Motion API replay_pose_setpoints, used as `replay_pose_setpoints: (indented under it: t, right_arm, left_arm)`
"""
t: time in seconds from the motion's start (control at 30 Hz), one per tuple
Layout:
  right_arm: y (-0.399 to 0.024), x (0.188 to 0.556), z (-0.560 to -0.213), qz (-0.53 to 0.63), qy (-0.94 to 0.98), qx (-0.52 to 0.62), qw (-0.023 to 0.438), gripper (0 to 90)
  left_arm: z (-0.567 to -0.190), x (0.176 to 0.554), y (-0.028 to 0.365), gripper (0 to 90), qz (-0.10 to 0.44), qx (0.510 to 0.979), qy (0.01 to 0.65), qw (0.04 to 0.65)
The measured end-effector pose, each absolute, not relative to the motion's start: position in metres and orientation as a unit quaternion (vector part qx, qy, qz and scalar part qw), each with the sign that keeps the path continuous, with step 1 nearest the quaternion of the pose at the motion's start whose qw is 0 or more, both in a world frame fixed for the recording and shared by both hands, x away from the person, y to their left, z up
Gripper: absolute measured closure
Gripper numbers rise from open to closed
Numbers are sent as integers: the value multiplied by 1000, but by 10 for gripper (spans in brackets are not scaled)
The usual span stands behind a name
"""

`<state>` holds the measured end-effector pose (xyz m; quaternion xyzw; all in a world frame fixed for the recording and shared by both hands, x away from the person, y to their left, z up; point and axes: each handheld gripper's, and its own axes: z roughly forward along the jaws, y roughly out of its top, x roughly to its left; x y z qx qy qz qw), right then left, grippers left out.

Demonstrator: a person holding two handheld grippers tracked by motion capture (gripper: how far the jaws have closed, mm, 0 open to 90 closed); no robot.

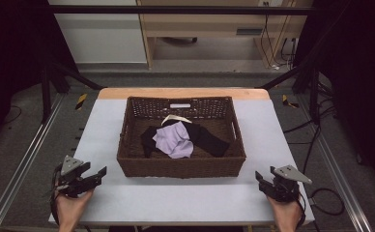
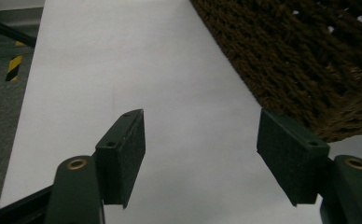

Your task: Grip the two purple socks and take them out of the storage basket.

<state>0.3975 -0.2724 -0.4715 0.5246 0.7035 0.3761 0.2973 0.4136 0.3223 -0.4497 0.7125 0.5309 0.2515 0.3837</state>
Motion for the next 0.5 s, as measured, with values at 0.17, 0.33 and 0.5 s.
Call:
replay_pose_setpoints:
  t: [0.17,0.33,0.5]
  right_arm:
    - [-269,397,-472,376,709,519,294,379]
    - [-267,395,-471,381,708,516,297,373]
    - [-266,396,-472,382,709,516,292,368]
  left_arm:
    - [-446,409,319,351,260,711,527,387]
    - [-440,406,318,373,261,705,523,401]
    - [-432,403,315,385,267,701,514,416]
